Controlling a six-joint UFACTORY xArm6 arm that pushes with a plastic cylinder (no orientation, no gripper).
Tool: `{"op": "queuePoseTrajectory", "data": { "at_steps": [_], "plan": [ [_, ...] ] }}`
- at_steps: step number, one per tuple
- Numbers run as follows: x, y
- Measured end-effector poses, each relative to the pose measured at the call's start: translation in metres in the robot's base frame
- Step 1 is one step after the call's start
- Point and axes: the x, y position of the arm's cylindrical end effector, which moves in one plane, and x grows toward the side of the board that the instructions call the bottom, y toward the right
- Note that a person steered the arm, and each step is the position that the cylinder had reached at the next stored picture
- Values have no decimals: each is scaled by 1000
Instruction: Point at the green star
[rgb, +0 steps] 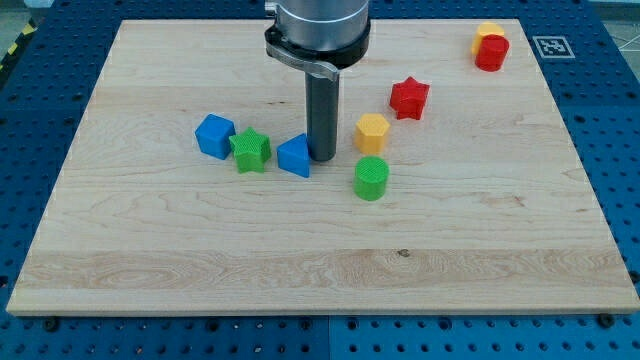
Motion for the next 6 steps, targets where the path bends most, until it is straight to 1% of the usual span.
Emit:
{"op": "queuePoseTrajectory", "data": {
  "at_steps": [1, 2, 3, 4, 6],
  "plan": [
    [0, -3],
    [-7, 26],
    [-22, 43],
    [-41, 30],
    [-45, -41]
  ]
}}
